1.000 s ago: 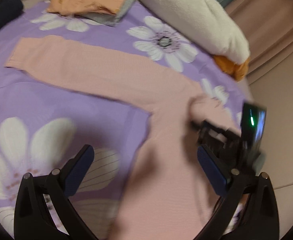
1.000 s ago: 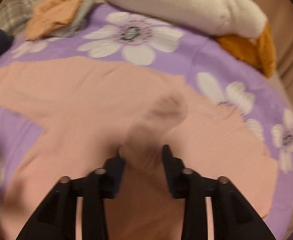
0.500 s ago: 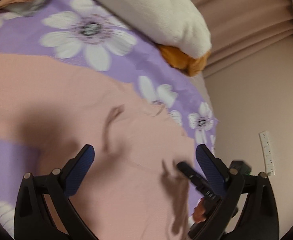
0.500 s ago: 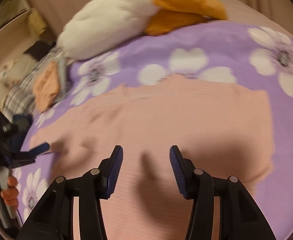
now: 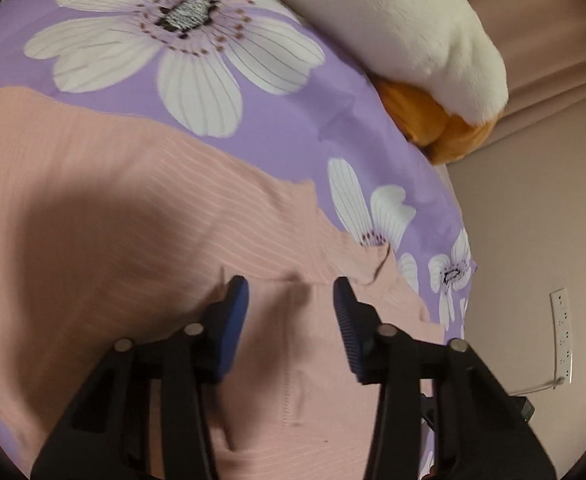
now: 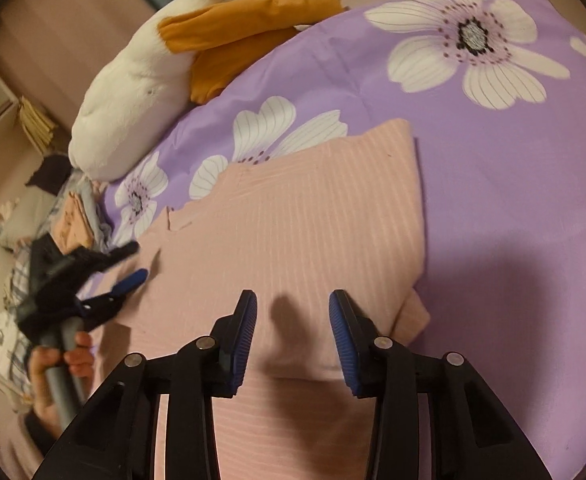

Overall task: Fold small clothes
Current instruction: 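Move the left tool to the other sleeve cuff, then grasp the sleeve cuff with the left tool, fold it across the body, release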

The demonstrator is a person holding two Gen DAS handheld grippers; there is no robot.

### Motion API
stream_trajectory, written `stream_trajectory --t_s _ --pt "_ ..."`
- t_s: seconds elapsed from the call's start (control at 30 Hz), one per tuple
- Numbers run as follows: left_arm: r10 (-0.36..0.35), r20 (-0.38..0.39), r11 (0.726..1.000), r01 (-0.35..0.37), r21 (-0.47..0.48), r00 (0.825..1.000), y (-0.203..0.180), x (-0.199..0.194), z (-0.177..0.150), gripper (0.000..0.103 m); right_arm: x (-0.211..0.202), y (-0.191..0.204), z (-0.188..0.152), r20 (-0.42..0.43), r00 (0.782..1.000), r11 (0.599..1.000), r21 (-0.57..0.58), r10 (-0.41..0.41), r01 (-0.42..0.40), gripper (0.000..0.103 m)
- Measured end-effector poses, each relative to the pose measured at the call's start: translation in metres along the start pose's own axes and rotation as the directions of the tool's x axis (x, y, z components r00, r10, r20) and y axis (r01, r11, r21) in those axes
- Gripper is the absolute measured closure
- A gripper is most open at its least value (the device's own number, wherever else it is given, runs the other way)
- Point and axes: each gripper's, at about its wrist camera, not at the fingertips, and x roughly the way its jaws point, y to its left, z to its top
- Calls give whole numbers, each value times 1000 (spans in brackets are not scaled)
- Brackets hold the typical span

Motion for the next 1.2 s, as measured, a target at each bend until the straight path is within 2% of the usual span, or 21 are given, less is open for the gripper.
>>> stream_trajectory --t_s 0.07,0.1,0.13,0.27,0.33,0.47,0.57,0.67,0.8,0.9,1.07,1.13,1.2 --pt "25 11 1000 -25 2 1000 4 -7 6 56 -3 -3 0 7 1000 1000 17 9 -9 63" --pt "64 26 998 -64 10 998 7 -15 8 45 -7 -3 -2 13 1000 1000 23 7 -7 63" --pt "73 34 997 -74 12 997 10 -21 11 40 -10 -4 -3 18 1000 1000 27 0 0 63" --pt "66 56 998 -67 8 996 28 -68 8 35 -22 -5 -7 35 999 999 23 -23 22 63" --pt "65 81 998 -66 7 995 35 -93 0 24 -31 -1 -8 49 999 1000 17 -16 15 63" --pt "64 162 997 -56 -53 985 63 -154 -19 13 -50 9 -14 69 997 1000 -3 14 -14 62" --pt "99 226 988 -68 -141 969 103 -204 -36 12 -62 21 -22 72 997 999 -29 32 -30 62" --pt "141 288 970 -73 -233 947 141 -244 -51 12 -70 31 -32 70 995 997 -26 68 -66 56" --pt "141 341 929 -5 -369 929 190 -282 -62 12 -76 45 -47 66 991 993 -21 120 -119 56" --pt "141 393 899 49 -436 909 212 -294 -63 11 -76 53 -59 49 987 989 -15 150 -150 56" --pt "102 466 850 167 -500 879 243 -298 -59 11 -73 64 -76 17 984 984 -3 178 -178 56" --pt "100 483 838 188 -513 870 249 -300 -52 11 -72 67 -79 6 984 984 -7 179 -179 56" --pt "106 486 835 188 -518 868 251 -298 -41 12 -69 68 -81 -9 983 983 2 186 -186 56"
